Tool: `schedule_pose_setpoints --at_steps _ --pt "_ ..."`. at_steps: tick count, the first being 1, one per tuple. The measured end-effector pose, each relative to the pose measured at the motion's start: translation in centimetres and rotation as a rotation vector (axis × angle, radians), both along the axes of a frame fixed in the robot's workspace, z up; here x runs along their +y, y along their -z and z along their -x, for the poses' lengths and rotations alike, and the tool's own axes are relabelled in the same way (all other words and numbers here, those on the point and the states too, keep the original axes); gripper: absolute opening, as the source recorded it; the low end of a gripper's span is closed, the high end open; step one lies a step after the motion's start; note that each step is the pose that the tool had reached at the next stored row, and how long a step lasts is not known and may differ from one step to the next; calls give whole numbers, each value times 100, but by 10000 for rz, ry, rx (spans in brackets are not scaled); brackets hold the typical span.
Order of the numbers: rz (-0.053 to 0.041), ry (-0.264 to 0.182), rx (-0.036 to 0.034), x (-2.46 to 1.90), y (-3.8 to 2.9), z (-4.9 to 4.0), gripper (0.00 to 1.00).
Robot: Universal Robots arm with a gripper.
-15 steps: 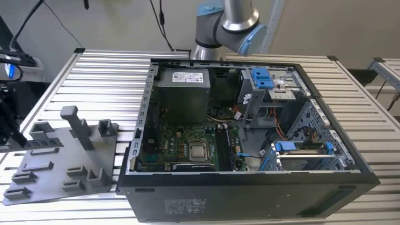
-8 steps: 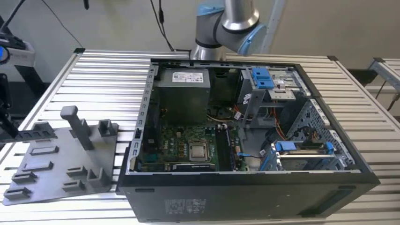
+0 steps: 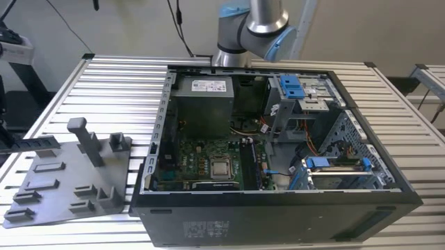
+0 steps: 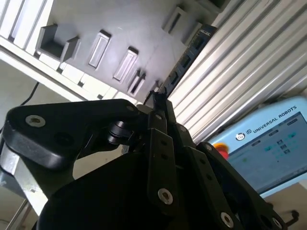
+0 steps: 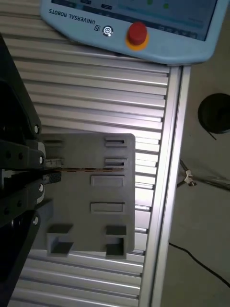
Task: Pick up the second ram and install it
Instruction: 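Pick up the second ram and move it above second insertion slot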
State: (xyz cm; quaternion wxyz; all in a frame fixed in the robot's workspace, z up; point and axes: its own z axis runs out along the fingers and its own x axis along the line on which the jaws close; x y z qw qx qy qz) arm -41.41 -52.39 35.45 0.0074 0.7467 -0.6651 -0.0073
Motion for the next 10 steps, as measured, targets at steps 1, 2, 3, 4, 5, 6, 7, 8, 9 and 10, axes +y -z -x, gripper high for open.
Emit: schedule_pose_setpoints --at_steps 1,2,3,4,5,6,7,8,9,10 --pt "0 0 0 0 -19 0 14" --pt "-1 0 0 0 -37 0 14" --pt "-4 0 -1 0 -57 0 14" --pt "-5 0 -1 0 -76 0 14" --pt "-6 0 -1 0 -99 0 14" --pt "-14 -1 0 0 -121 0 14" --pt "-25 -1 0 0 -148 0 14" --pt "-34 0 0 0 -177 0 14" --pt "-41 0 -1 0 -205 0 14" --pt "-46 0 -1 0 -233 0 14"
